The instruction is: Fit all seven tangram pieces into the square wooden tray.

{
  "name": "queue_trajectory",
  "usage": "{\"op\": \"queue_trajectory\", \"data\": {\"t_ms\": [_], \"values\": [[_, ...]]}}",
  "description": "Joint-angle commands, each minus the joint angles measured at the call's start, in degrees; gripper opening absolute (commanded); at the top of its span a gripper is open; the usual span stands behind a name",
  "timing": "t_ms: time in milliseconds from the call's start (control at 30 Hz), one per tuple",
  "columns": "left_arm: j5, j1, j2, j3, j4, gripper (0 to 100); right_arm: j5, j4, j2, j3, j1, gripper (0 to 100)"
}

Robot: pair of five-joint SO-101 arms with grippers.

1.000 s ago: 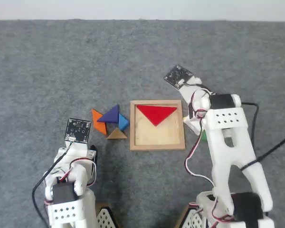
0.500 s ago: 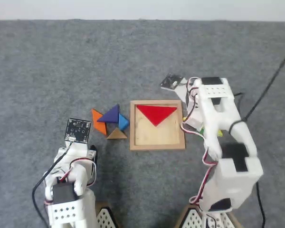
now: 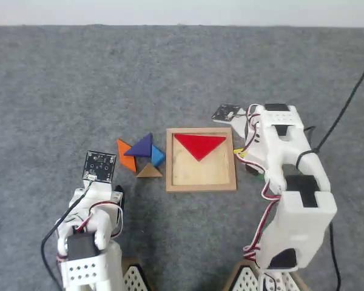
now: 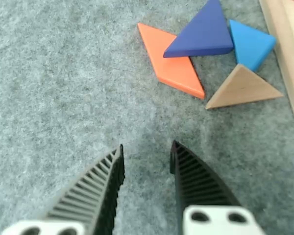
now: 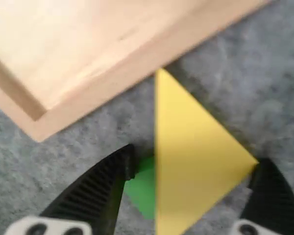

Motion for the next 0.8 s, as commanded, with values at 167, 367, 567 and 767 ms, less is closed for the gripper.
{"op": "queue_trajectory", "data": {"t_ms": [167, 367, 567, 767], "values": [[0.4, -0.1, -0.9, -0.6, 0.4, 15, 0.3, -0.7, 0.4, -2.5, 0.9, 28.4], [0.4, -0.1, -0.9, -0.6, 0.4, 15, -1.6, 1.5, 0.9, -7.0, 0.2, 21.7], [0.4, -0.1, -0.9, -0.6, 0.4, 15, -1.8, 5.6, 2.1, -10.4, -0.9, 17.2], [0.4, -0.1, -0.9, -0.6, 0.4, 15, -1.8, 6.4, 2.2, -12.0, -0.7, 16.2]]}}
